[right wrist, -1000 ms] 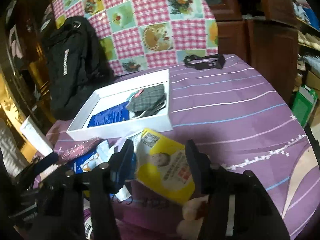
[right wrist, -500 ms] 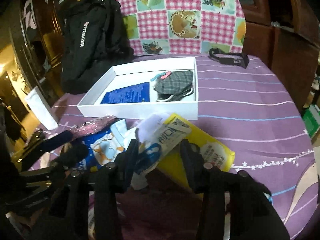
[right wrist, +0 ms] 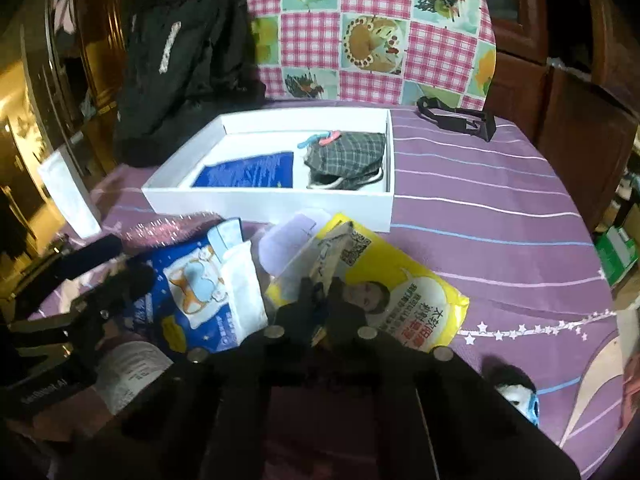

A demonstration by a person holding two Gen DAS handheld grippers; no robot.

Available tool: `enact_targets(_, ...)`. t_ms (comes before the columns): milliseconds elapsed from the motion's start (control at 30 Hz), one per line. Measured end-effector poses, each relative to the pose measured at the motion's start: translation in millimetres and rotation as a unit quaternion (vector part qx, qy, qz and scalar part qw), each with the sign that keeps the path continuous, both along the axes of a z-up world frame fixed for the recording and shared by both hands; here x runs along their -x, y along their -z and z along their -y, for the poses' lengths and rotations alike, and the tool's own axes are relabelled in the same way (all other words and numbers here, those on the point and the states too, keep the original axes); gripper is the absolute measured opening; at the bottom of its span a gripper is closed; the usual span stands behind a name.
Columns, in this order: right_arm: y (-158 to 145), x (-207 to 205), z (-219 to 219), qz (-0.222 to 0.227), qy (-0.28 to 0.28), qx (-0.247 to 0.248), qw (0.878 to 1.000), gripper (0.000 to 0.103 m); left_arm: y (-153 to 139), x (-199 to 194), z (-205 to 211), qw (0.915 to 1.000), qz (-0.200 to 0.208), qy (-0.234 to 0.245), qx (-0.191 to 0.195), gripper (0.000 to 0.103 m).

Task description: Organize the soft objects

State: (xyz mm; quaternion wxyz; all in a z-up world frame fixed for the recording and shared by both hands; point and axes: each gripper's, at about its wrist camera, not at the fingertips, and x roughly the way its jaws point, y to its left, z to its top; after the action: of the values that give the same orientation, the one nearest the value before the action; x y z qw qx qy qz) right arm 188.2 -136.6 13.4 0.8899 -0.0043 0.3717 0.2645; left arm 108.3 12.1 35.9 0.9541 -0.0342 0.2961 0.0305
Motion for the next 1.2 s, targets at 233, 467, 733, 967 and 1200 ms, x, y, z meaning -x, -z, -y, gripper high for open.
enact_targets(233, -17.9, 5.3, 18.4, 0.030, 0.021, -0.060, 0.998, 0.004, -5.3, 2.4, -0.3, 0.9966, 0.017, -0.029, -0.076, 0.061)
enact_targets(467, -18.7, 3.9, 22.9, 0.025, 0.024, -0.085, 0.996, 0.004, -1.0, -2.9, -8.6, 0.9899, -0.001, -0.016, -0.141, 0.061)
enact_targets(733, -8.4, 0.4, 21.4, -0.003, 0.000, -0.112, 0.994, 0.004, 2.9, -15.9, -13.6, 0.9936, -0.035, 0.029, -0.104, 0.060)
enact_targets(967, -10.6, 2.5, 23.6, 0.009, -0.001, -0.106, 0.994, 0.004, 10.3, -50.5, -20.8, 0.9863, -0.105, 0.020, -0.125, 0.058)
enact_targets(1200, -5.8, -2.0, 25.2, 0.000, 0.004, -0.110, 0.994, 0.004, 11.1, -50.0, -43.3, 0.9912, -0.107, -0.018, -0.076, 0.016)
